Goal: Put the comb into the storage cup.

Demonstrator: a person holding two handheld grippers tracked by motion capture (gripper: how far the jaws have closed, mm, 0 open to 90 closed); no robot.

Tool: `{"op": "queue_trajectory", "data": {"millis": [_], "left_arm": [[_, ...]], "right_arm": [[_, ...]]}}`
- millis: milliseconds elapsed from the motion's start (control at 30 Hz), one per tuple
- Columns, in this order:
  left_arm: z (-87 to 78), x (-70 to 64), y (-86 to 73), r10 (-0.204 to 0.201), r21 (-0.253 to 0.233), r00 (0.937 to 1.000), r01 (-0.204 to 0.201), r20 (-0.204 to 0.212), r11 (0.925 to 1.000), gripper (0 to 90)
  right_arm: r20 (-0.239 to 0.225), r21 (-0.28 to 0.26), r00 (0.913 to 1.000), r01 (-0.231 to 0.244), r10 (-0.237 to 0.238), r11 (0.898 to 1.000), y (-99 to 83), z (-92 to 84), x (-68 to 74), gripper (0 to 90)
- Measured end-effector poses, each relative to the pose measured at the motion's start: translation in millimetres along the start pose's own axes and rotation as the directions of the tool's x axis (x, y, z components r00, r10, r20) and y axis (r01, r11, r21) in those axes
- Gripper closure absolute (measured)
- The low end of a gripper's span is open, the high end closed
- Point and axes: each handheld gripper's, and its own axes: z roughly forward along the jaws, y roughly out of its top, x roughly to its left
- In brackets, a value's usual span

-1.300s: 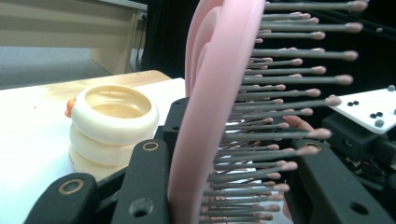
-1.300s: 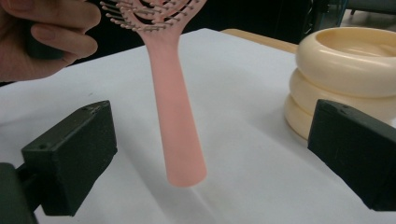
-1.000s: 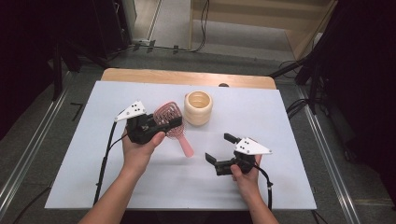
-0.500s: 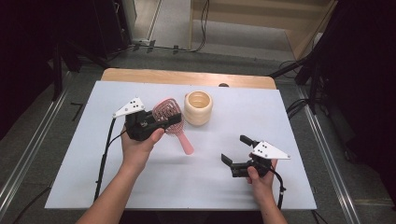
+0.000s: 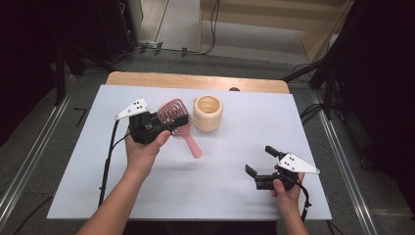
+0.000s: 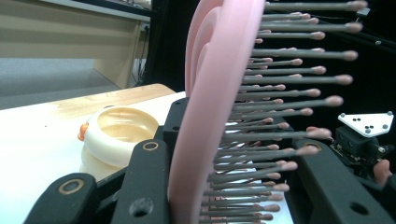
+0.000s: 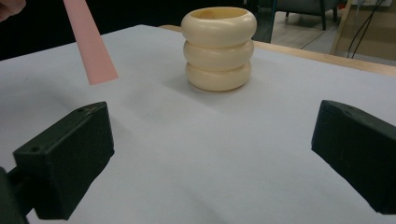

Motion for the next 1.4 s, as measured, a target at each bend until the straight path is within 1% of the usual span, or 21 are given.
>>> {"op": "queue_trajectory", "data": {"millis": [67,133,233,300,400,533,567,767,900,967,1200,1400], "left_arm": [[0.2,0.6,1.6,0.004,0.003,1.0000,-0.004,-0.003,1.0000,63.0],[0.8,1.8,3.8,0.005,-0.001,1.0000,-0.005,-0.003,1.0000,63.0],[2.3,2.6,6.9,0.007,-0.006,1.0000,-0.007,-0.005,1.0000,63.0],[3.3,2.7,8.6,0.007,-0.005,0.9999,-0.007,-0.007,1.0000,63.0],[5.0,3.2,11.6,0.010,-0.003,0.9999,-0.010,-0.010,0.9999,63.0],[6.2,5.3,14.9,-0.004,-0.019,1.0000,0.004,-0.006,0.9998,63.0],[6.5,6.1,15.9,-0.002,-0.023,1.0000,0.002,-0.007,0.9997,63.0],[8.6,8.4,21.1,0.001,-0.027,0.9999,-0.001,-0.017,0.9996,63.0],[8.7,9.6,25.3,-0.002,-0.037,0.9999,0.002,-0.016,0.9993,63.0],[8.5,10.3,27.9,-0.008,-0.047,0.9999,0.007,-0.013,0.9989,63.0],[7.8,12.0,34.8,-0.003,-0.054,0.9997,0.002,-0.024,0.9985,63.0],[9.9,14.3,40.8,0.002,-0.057,0.9995,-0.004,-0.032,0.9983,63.0]], "right_arm": [[0.007,-0.005,1.0000,0.000,0.000,1.000,-1.1,-3.4,-2.8,0.0],[0.015,0.003,0.9999,0.001,-0.001,1.000,-2.4,-6.6,-4.1,0.0],[0.027,0.011,0.9995,0.018,-0.018,1.000,-6.1,-10.5,-7.2,0.0],[0.028,0.017,0.9995,0.017,-0.017,1.000,-7.8,-12.9,-8.8,0.0],[0.036,0.009,0.9993,0.008,-0.008,1.000,-9.2,-16.1,-12.8,0.0],[0.051,0.009,0.9987,0.009,-0.009,1.000,-11.0,-19.8,-18.2,0.0],[0.054,0.008,0.9985,0.011,-0.012,1.000,-11.3,-20.1,-19.3,0.0],[0.052,0.004,0.9986,-0.008,0.008,1.000,-14.2,-23.2,-23.9,0.0],[0.052,0.006,0.9987,-0.001,0.000,1.000,-16.0,-24.2,-25.6,0.0],[0.049,0.005,0.9988,-0.007,0.007,1.000,-16.7,-24.5,-26.2,0.0],[0.052,-0.002,0.9985,-0.016,0.016,1.000,-17.9,-24.7,-26.8,0.0],[0.054,-0.006,0.9985,-0.010,0.010,1.000,-19.1,-24.2,-27.2,0.0]]}}
